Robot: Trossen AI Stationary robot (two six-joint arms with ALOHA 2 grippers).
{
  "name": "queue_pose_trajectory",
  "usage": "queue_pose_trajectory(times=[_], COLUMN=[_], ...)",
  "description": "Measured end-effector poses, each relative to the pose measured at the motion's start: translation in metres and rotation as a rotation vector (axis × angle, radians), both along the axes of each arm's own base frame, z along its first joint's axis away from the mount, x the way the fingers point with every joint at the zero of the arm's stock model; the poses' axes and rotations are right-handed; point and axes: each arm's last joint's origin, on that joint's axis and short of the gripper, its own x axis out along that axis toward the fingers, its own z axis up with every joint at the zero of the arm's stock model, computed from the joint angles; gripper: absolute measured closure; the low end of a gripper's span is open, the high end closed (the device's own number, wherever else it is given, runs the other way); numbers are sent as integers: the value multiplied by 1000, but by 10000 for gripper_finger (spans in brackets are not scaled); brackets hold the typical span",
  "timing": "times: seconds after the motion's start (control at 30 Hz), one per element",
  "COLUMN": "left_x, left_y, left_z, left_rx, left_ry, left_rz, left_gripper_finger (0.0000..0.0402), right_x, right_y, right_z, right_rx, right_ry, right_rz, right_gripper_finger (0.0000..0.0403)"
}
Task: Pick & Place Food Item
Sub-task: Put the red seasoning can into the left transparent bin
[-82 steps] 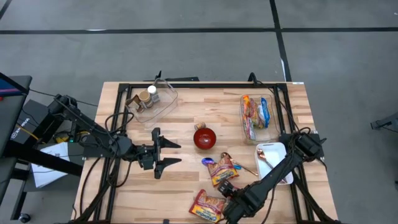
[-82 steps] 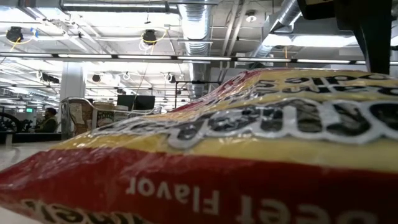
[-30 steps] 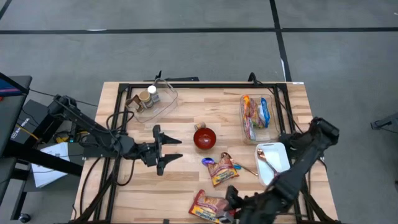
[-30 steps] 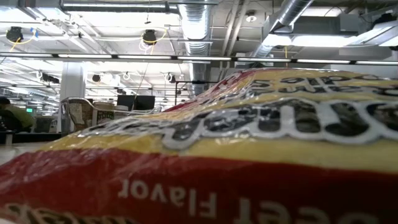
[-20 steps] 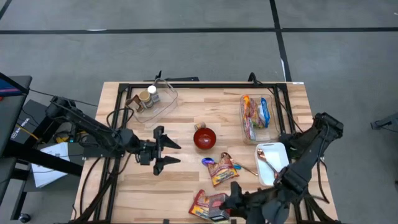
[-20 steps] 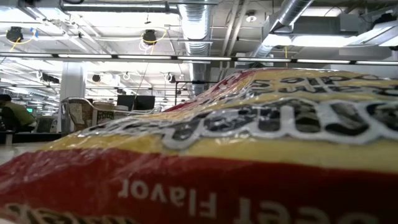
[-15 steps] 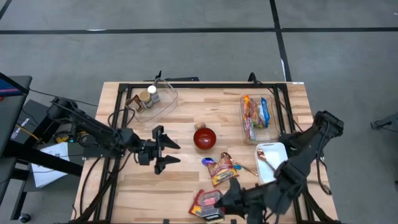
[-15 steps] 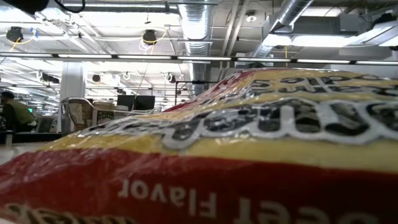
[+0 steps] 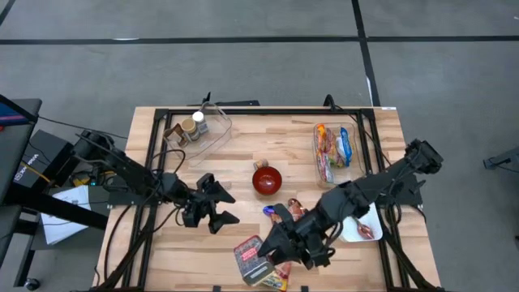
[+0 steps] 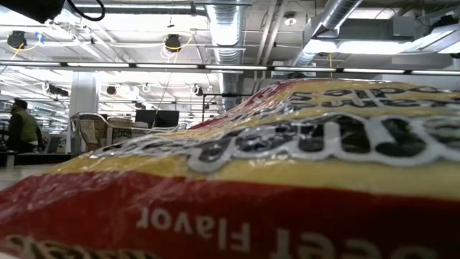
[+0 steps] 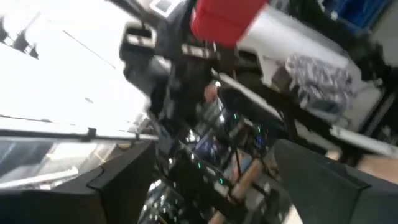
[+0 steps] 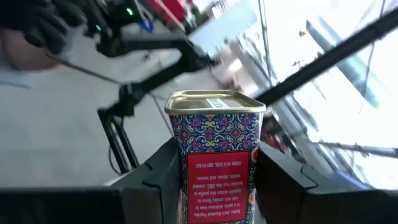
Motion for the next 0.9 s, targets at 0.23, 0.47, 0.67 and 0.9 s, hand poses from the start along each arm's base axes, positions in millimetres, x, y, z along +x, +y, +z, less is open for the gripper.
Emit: queue_pose_trajectory(times=[0.23,0.47,0.67,0.9], left_x=[-2,-5,-7,-7], left_y=[-16,-25,-30,-33], left_z=[13,19,18,15], left_rx=[42,52,75,132], left_ry=[-54,-79,-78,-70], left_rz=[-100,-171,-185,-176], left_gripper_finger=[34,33,44,56], right_x=[7,36,51,62], right_y=[-11,-25,-48,-63], right_z=[3,-17,-19,-33], right_rx=[16,45,66,-29], right_ry=[-40,-24,-51,-84], right_rz=[123,236,330,505], right_gripper_finger=[248,248,246,246])
